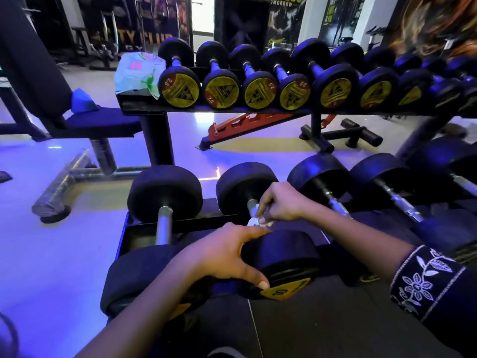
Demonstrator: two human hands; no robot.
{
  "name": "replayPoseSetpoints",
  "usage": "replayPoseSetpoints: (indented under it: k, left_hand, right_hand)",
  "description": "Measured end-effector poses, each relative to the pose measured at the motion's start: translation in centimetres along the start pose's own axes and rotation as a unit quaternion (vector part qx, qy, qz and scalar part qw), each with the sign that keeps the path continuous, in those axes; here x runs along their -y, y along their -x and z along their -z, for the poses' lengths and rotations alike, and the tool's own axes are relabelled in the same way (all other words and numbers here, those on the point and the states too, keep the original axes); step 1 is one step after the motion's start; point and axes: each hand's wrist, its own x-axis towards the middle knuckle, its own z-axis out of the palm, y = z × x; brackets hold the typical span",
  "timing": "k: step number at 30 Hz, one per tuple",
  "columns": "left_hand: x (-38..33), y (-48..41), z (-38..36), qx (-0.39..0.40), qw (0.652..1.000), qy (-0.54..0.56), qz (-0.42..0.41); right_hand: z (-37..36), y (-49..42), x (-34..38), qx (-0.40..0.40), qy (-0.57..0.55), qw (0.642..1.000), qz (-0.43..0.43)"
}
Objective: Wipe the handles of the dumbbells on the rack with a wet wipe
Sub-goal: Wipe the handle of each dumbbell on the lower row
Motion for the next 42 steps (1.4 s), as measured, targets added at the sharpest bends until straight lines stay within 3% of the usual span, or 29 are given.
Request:
replayPoseSetpoints:
  k: [6,11,14,20,27,34,42]
  left_hand:
    - [0.1,-0.2,-0.1,0.006,1.0,0.023,-0.008]
    - [0.5,0.0,-0.2,0.008,0.999,0.031,-0.012]
    - [0.8,-0.1,0.0,0.029,0.999,0.043,-0.013]
    - [1.0,-0.2,0.3,0.039,0.994,0.096,-0.025]
    - [1.2,-1.0,1.4,0.088,0.995,0.04,-0.013]
    - [-0.8,-2.3,3.1,0.162,0.987,0.022,0.003]
    - [0.1,-2.3,2.9,0.152,0.988,0.038,-0.011]
  right_hand:
    - [-0.6,-1.6,0.2,-0.101,-0.057,0.992,-0.049]
    - [-0.7,1.5,-0.1,-0.01,-0.054,0.998,-0.042]
    - [-0.7,2.1,0.0,-0.002,-0.084,0.995,-0.061]
    - [-1.1,-2.0,1.2,-0.129,-0.036,0.99,-0.033]
    - [-0.8,1.4,0.2,0.013,-0.03,0.999,-0.012]
    - [-1.0,-2.3,0.8,-0.129,-0.017,0.992,-0.009]
    - [-1.2,1.6,-0.8,-0.039,-0.089,0.995,-0.017]
